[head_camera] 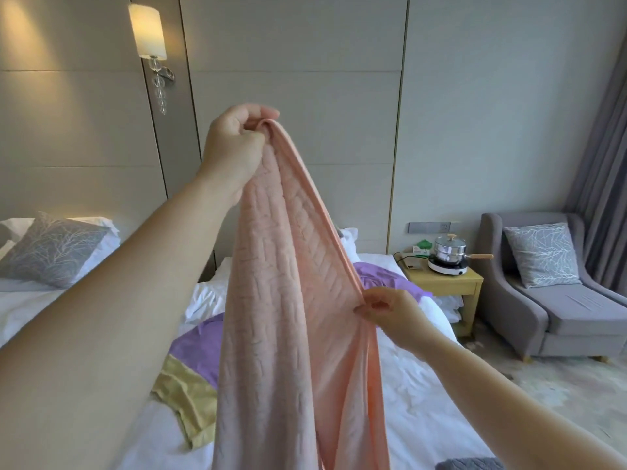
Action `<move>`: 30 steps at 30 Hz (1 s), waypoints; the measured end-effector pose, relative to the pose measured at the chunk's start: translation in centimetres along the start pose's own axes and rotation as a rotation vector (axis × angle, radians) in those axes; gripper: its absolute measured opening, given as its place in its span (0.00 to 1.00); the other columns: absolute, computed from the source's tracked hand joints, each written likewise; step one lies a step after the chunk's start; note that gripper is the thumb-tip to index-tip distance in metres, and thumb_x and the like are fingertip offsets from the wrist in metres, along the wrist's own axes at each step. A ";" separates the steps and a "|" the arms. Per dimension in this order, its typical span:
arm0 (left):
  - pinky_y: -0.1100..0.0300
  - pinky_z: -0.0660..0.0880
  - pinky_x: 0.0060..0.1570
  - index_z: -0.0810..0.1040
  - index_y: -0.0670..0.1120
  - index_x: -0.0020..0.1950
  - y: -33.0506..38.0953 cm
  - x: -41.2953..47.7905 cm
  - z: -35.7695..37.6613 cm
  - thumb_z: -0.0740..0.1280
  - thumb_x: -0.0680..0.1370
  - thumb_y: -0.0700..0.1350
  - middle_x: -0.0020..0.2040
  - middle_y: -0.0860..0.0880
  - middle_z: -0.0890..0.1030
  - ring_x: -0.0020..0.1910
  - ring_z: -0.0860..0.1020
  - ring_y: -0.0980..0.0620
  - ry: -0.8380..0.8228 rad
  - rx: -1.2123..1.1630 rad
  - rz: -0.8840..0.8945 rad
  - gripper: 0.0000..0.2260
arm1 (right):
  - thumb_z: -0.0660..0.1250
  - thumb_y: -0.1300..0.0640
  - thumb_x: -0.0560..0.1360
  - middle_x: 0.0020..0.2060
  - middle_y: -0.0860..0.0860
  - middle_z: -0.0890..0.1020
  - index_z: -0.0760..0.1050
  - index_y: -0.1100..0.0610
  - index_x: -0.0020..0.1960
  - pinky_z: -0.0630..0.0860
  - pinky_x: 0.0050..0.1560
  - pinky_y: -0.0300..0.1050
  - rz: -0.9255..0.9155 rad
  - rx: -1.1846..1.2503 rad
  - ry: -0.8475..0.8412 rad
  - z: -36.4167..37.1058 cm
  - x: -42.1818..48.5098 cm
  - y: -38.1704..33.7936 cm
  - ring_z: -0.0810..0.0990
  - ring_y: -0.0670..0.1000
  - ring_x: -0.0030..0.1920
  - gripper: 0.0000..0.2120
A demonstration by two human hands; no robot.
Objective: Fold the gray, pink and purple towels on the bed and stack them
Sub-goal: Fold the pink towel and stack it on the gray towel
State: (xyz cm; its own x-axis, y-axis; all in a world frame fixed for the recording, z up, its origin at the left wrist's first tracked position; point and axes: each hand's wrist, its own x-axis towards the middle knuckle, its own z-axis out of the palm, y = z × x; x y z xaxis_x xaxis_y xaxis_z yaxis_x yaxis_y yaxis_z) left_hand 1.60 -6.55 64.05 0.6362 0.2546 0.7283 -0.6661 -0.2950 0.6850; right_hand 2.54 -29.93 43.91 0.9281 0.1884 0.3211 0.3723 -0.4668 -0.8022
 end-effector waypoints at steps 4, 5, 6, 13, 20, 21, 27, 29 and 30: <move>0.73 0.69 0.43 0.79 0.53 0.51 -2.4 -0.3 -2.8 0.56 0.76 0.30 0.46 0.55 0.77 0.42 0.73 0.60 -0.036 0.129 -0.008 0.21 | 0.65 0.66 0.74 0.37 0.51 0.82 0.81 0.50 0.43 0.77 0.35 0.46 0.072 0.253 0.247 -2.9 1.3 -0.1 0.77 0.46 0.33 0.13; 0.72 0.69 0.46 0.79 0.54 0.49 -3.0 -0.7 -3.4 0.55 0.76 0.30 0.47 0.56 0.78 0.45 0.74 0.59 -0.070 0.147 -0.017 0.22 | 0.64 0.66 0.74 0.38 0.53 0.82 0.81 0.50 0.44 0.78 0.39 0.51 0.072 0.321 0.281 -3.6 1.7 -0.3 0.78 0.50 0.36 0.13; 0.71 0.69 0.50 0.79 0.54 0.48 -3.5 -1.1 -3.9 0.55 0.76 0.29 0.48 0.56 0.79 0.48 0.75 0.59 -0.109 0.150 -0.027 0.22 | 0.63 0.66 0.75 0.38 0.54 0.82 0.82 0.51 0.43 0.77 0.42 0.53 0.060 0.369 0.300 -4.3 2.0 -0.5 0.78 0.52 0.38 0.13; 0.59 0.68 0.44 0.78 0.52 0.51 -5.8 -3.5 -5.1 0.53 0.75 0.31 0.40 0.53 0.85 0.41 0.75 0.51 -0.227 0.243 -0.122 0.20 | 0.61 0.66 0.76 0.40 0.49 0.83 0.82 0.50 0.46 0.78 0.45 0.43 -0.003 0.289 0.262 -6.1 3.4 -1.8 0.80 0.46 0.39 0.15; 0.63 0.73 0.43 0.82 0.47 0.50 -6.7 -4.4 -6.3 0.70 0.76 0.47 0.44 0.51 0.82 0.43 0.78 0.58 -0.326 0.277 -0.252 0.06 | 0.61 0.61 0.78 0.39 0.46 0.85 0.81 0.47 0.46 0.78 0.39 0.34 -0.069 0.057 0.143 -7.2 3.0 -1.8 0.81 0.42 0.37 0.13; 0.62 0.72 0.42 0.81 0.46 0.50 -6.8 -4.2 -6.3 0.69 0.77 0.47 0.43 0.49 0.81 0.41 0.77 0.56 -0.276 0.266 -0.250 0.06 | 0.63 0.59 0.78 0.39 0.47 0.84 0.81 0.47 0.47 0.78 0.40 0.36 -0.079 0.010 0.129 -7.3 2.8 -1.5 0.81 0.43 0.38 0.11; 0.74 0.69 0.35 0.78 0.49 0.47 -6.1 -2.7 -3.9 0.65 0.78 0.42 0.39 0.55 0.77 0.35 0.74 0.63 -0.007 0.145 -0.117 0.03 | 0.70 0.63 0.70 0.32 0.48 0.73 0.76 0.56 0.40 0.63 0.33 0.36 -0.020 -0.301 -0.129 -3.8 0.1 3.6 0.68 0.41 0.31 0.05; 0.73 0.70 0.39 0.79 0.49 0.49 -6.4 -2.5 -2.8 0.64 0.78 0.43 0.42 0.55 0.78 0.39 0.75 0.62 -0.025 0.159 -0.115 0.04 | 0.68 0.65 0.70 0.30 0.47 0.70 0.72 0.57 0.37 0.63 0.34 0.38 0.031 -0.301 -0.160 -2.6 -1.0 5.7 0.67 0.43 0.31 0.07; 0.70 0.71 0.41 0.79 0.49 0.50 -6.5 -2.4 -2.4 0.64 0.78 0.44 0.43 0.54 0.79 0.41 0.75 0.60 -0.021 0.163 -0.124 0.05 | 0.68 0.64 0.70 0.31 0.49 0.73 0.74 0.58 0.38 0.65 0.37 0.41 0.069 -0.302 -0.168 -2.3 -1.4 6.5 0.68 0.45 0.34 0.05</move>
State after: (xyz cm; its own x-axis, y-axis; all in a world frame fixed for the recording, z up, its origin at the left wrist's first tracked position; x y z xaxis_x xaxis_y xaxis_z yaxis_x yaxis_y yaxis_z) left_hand 3.50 -3.03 57.86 0.7186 0.2792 0.6369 -0.5116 -0.4080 0.7562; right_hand 3.64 -35.20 39.37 0.9472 0.2755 0.1642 0.3160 -0.7133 -0.6256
